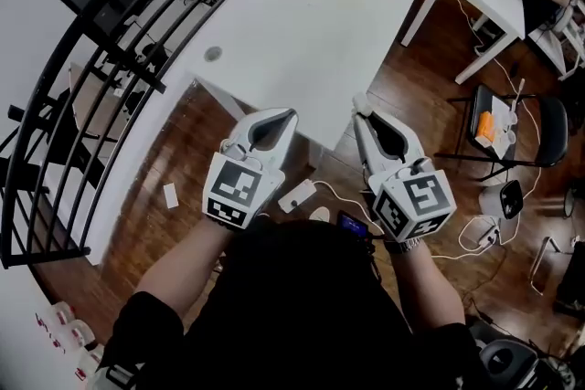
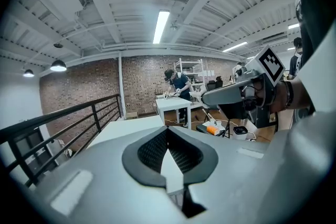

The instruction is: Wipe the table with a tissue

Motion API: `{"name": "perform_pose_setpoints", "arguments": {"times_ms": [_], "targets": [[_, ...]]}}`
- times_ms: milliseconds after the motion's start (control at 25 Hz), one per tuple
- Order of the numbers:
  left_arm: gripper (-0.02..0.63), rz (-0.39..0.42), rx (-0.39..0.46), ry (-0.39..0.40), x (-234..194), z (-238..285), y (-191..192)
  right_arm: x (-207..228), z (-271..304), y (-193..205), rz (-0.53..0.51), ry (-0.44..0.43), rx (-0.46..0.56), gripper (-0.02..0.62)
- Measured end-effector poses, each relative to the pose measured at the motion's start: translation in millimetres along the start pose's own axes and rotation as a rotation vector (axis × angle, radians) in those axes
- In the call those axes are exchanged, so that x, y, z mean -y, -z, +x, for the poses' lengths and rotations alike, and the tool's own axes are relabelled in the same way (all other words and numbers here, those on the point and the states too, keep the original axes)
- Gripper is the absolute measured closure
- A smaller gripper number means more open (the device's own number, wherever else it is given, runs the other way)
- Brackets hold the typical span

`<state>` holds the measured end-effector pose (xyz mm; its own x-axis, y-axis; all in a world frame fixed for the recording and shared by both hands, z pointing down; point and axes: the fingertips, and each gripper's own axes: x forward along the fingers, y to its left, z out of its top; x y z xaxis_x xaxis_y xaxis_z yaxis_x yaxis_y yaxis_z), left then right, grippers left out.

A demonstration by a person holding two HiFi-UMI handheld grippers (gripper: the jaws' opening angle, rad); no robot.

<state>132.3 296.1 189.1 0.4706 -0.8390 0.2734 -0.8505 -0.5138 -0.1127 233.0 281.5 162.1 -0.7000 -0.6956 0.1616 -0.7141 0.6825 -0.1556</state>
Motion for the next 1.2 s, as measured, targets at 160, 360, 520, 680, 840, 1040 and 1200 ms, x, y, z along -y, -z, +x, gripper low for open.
{"name": "perform_pose_setpoints", "arguments": {"times_ms": [160, 360, 520, 680, 840, 1040, 1200], "targets": [[0.594, 0.015, -0.003, -0.016, -2, 11, -4, 10, 2, -2, -0.002, -0.008, 0.012, 0.558], [0.594, 0.041, 0.008, -0.020, -7, 23, -15, 21, 10, -13, -0.014, -0.011, 0.033, 0.558], [0.594, 0.047, 0.013, -0.012, -18, 31, -16, 23, 24, -20, -0.030, -0.006, 0.041, 0.558], [0.594, 0.037, 0.018, 0.002, -36, 46, -12, 28, 45, -20, -0.039, 0.010, 0.029, 0.558], [0.594, 0.020, 0.019, 0.028, -62, 71, -6, 41, 76, -17, -0.038, 0.037, 0.006, 0.558], [0.594, 0.009, -0.001, 0.061, -101, 101, 4, 62, 123, -11, -0.019, 0.075, -0.032, 0.558], [0.594, -0.005, -0.024, 0.078, -148, 125, 14, 76, 176, -7, -0.004, 0.097, -0.080, 0.558]]}}
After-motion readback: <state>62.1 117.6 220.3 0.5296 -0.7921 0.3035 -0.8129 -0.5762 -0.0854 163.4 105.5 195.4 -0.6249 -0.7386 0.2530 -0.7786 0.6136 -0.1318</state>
